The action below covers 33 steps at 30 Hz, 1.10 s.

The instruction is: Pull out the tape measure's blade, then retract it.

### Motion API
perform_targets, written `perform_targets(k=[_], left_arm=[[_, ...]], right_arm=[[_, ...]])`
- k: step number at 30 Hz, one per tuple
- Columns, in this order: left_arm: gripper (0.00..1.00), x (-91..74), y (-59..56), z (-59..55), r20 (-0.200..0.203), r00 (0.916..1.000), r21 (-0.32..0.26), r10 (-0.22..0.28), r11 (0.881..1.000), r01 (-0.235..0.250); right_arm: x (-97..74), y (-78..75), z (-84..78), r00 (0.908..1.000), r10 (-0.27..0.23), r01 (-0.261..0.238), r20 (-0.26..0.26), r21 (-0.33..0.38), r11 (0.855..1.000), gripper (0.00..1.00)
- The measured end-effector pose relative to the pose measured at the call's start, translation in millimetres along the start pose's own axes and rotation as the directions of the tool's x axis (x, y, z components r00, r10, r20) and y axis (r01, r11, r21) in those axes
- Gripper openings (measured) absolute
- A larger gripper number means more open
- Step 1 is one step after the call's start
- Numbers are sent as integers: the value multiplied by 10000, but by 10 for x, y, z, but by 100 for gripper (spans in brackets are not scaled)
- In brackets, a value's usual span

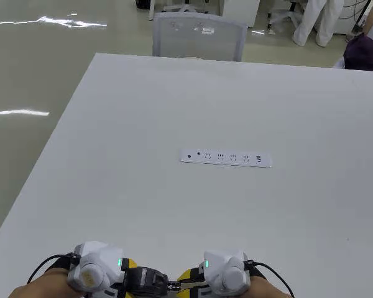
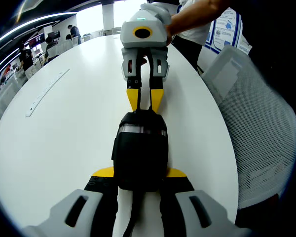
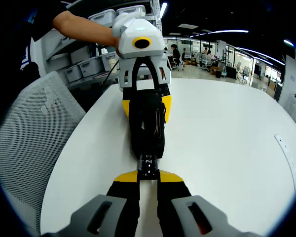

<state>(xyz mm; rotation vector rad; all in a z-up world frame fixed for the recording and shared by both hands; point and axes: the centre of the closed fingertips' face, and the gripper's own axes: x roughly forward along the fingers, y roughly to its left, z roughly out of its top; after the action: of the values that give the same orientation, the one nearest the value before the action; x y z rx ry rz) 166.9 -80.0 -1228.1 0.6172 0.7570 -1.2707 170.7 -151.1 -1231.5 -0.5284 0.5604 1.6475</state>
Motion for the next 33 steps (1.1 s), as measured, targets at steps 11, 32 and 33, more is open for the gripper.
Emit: perform_targets(k=[11,32,33], left_arm=[[28,1,1,-2,8,10000,-7,-3,10000,3],[28,2,0,12,26,10000,-45,-24,10000,24],[28,3,1,13,29,10000,-48,-23,10000,23]], right_arm=[[-64,7,-42,10000,2,-2,-77,48,10000,10],[-161,4,-125,9997,-53,55,-242,47,10000,10],[-167,4,-129,9997,-58,59,-248,28,10000,10]])
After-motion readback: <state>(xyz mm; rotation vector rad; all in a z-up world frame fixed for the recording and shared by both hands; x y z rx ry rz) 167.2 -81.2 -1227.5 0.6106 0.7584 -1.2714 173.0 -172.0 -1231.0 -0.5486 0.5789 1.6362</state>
